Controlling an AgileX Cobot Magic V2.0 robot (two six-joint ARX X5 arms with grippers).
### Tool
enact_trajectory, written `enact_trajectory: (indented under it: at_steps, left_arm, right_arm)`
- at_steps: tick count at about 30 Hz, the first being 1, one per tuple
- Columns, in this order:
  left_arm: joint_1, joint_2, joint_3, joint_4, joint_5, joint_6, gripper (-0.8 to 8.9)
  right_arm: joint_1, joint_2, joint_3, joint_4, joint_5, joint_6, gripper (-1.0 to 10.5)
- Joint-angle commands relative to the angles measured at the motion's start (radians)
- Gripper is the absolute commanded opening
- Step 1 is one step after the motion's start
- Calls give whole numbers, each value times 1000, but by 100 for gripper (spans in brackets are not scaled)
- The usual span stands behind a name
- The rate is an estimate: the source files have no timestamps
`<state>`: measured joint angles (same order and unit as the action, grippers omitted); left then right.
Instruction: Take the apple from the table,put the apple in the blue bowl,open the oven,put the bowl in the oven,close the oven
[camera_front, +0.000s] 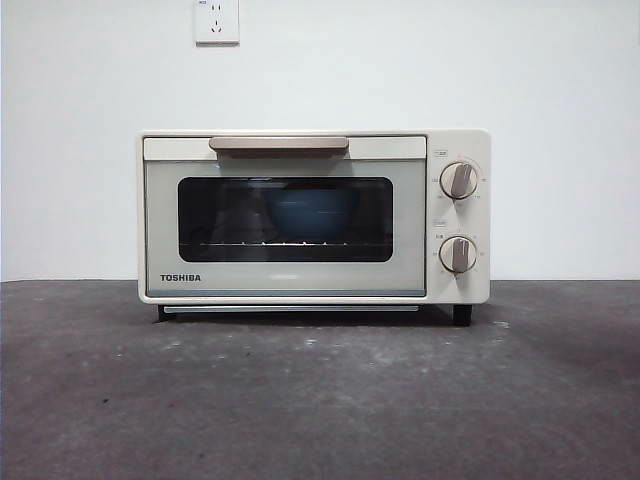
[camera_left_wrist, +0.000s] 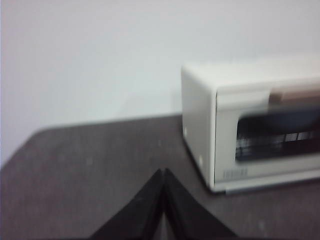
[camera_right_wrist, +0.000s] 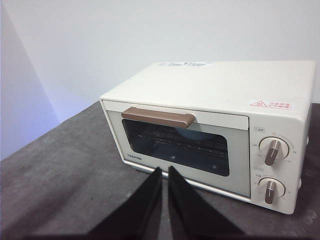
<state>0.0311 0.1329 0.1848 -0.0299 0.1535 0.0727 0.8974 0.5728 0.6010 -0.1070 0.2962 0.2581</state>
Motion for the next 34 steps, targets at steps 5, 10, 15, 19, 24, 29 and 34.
enact_trajectory:
  at_steps: [5,10,15,19,24,29,34]
  left_arm:
    - [8,-80,-121,-10,-5,12,7]
    - [8,-130,-151,-75,-5,9,7]
    - [9,-130,-165,-139,-5,-4,8]
    - [9,-130,-178,-146,-5,-43,8]
    - [9,-130,-178,-142,-4,-70,8]
    - [9,-130,-178,-142,-4,-70,8]
    - [9,-130,-178,-142,-4,-70,8]
  right_arm:
    - [11,5,7,10,5,-9,3]
    - [11,5,7,10,5,-9,3]
    - [11,5,8,10,5,-9,3]
    - [11,5,8,10,5,-9,3]
    - [11,5,7,10,5,-9,3]
    - [11,5,8,10,5,-9,3]
    - [11,5,8,10,5,-9,3]
